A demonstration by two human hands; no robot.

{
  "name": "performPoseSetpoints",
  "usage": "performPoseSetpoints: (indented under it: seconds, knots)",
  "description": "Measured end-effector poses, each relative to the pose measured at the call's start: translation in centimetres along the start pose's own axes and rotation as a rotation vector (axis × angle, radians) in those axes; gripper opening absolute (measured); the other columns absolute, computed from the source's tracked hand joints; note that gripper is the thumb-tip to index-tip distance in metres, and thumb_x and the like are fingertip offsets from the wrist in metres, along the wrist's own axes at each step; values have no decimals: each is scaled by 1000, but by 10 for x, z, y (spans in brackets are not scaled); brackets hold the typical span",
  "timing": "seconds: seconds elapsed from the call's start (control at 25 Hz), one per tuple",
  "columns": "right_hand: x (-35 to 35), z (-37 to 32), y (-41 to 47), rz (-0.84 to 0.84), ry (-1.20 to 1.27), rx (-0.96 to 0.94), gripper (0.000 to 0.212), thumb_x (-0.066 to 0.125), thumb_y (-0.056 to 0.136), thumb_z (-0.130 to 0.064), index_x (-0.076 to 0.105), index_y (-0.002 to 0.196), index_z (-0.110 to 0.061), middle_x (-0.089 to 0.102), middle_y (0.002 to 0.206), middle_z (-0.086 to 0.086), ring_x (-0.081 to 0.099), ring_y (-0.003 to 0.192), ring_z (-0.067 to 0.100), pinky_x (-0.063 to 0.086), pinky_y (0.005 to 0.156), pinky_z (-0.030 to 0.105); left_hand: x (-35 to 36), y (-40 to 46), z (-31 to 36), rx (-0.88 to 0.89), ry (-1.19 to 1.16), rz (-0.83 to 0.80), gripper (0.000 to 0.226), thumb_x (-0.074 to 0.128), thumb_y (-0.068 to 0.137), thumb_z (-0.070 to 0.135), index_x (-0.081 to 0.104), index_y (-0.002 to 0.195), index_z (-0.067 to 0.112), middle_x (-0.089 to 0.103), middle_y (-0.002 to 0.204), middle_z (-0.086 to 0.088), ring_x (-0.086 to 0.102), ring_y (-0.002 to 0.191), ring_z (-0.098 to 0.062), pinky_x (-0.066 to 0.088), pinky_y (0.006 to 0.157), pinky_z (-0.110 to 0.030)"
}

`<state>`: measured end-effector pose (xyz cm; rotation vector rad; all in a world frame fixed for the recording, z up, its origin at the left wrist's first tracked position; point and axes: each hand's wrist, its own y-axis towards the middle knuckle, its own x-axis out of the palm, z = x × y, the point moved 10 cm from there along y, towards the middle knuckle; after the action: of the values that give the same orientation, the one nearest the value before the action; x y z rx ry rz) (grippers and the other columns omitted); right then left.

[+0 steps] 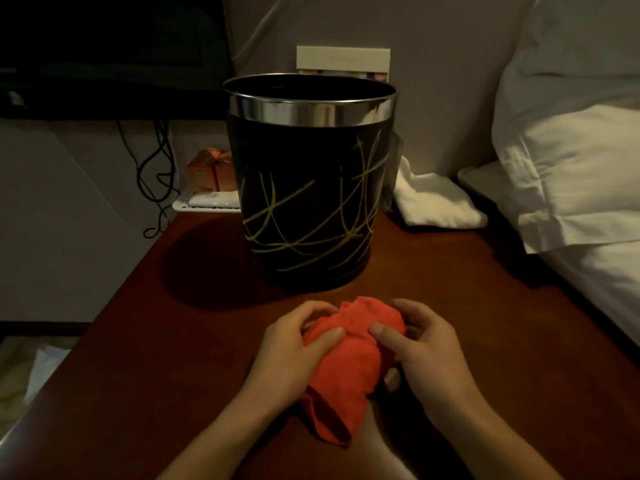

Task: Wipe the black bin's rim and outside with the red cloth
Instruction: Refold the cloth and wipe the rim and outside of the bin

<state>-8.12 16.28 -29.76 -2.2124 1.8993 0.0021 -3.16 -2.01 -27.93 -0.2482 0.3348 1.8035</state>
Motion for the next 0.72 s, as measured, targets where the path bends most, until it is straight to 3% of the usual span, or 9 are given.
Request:
performPoseSetpoints:
  seconds: [0.08, 0.16, 0.24, 0.32, 0.4, 0.48, 0.56, 0.64, 0.72]
  knots:
    - [-6, -10, -2, -19, -206, -100, 34, 82, 88, -20, 66, 117, -26, 71, 109, -3, 70, 83, 18, 62, 77, 42, -2, 5, 3, 61, 72, -58, 24, 72, 81, 22, 68, 103, 30, 69, 101, 18, 62, 98, 4, 50, 91, -28]
    - [-5, -20, -8, -97, -483, -177, 12, 79, 91, -30, 71, 100, -26, 74, 83, -4, 70, 69, 9, 59, 67, 29, -3, 15, 6, 108, 186, -152, 23, 73, 81, 21, 70, 103, 27, 70, 100, 16, 62, 96, 7, 49, 91, -25]
    - [-3, -19, -13, -168, -702, -184, 19, 75, 94, -38, 69, 83, -24, 69, 62, -1, 63, 53, 5, 46, 53, 19, -8, 26, 10, 170, 350, -187, 20, 73, 80, 31, 71, 100, 28, 69, 97, 17, 62, 92, 7, 49, 88, -28]
    - [-10, -24, -10, -111, -854, -217, 29, 75, 90, -49, 67, 78, -24, 65, 67, -4, 60, 61, 6, 43, 57, 23, -21, 33, 16, 240, 532, -131, 24, 66, 79, 48, 72, 95, 31, 65, 96, 17, 60, 91, 2, 50, 85, -32]
    - [-14, -41, -5, -9, -837, -349, 29, 75, 85, -57, 68, 89, -29, 63, 84, -12, 59, 78, 4, 48, 69, 28, -31, 30, 16, 241, 587, -110, 27, 66, 79, 51, 72, 97, 31, 61, 100, 16, 57, 95, 0, 49, 87, -32]
    - [-4, -49, 2, -101, -753, -439, 37, 74, 86, -57, 65, 112, -32, 58, 106, -17, 56, 98, 3, 47, 84, 26, -33, 19, 9, 202, 597, -156, 35, 70, 76, 52, 70, 103, 30, 59, 101, 16, 56, 95, 1, 48, 87, -28]
    - [17, -42, 8, -279, -847, -440, 44, 73, 89, -53, 61, 126, -33, 52, 115, -18, 49, 109, 4, 40, 88, 20, -31, 8, 2, 171, 601, -168, 44, 72, 71, 54, 66, 108, 32, 56, 100, 18, 55, 93, 2, 48, 85, -25]
    - [28, -35, 10, -329, -933, -463, 32, 76, 89, -47, 65, 115, -32, 52, 107, -17, 48, 105, 8, 36, 82, 21, -33, 5, 1, 177, 557, -115, 44, 76, 69, 50, 65, 108, 34, 53, 97, 16, 55, 90, 1, 46, 81, -22]
    - [27, -39, 9, -264, -842, -503, 20, 81, 86, -36, 63, 93, -33, 56, 98, -14, 52, 95, 10, 37, 78, 25, -33, 7, 3, 177, 529, -92, 41, 79, 67, 43, 65, 104, 33, 53, 91, 12, 54, 83, 0, 46, 76, -23]
